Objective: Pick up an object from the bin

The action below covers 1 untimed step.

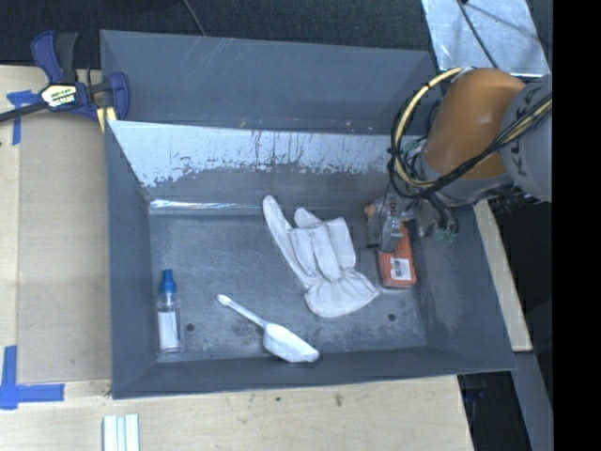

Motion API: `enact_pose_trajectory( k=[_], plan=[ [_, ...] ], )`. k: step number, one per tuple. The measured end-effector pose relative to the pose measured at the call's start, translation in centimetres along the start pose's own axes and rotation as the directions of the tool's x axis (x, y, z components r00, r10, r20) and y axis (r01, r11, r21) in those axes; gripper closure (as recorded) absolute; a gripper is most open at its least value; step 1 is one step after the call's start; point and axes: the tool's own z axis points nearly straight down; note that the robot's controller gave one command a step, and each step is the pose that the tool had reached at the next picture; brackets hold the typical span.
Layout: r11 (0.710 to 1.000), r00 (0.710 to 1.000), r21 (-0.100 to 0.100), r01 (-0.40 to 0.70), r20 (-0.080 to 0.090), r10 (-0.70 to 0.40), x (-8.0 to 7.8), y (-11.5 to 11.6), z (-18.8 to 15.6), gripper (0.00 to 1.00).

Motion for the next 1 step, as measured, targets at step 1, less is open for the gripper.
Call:
enact_pose_trajectory(
  k=[1],
  plan=[
    [0.999, 0.999, 0.000, 0.044, -0.003, -0.044, 2.87, -2.34, -5.11, 1.00]
  ],
)
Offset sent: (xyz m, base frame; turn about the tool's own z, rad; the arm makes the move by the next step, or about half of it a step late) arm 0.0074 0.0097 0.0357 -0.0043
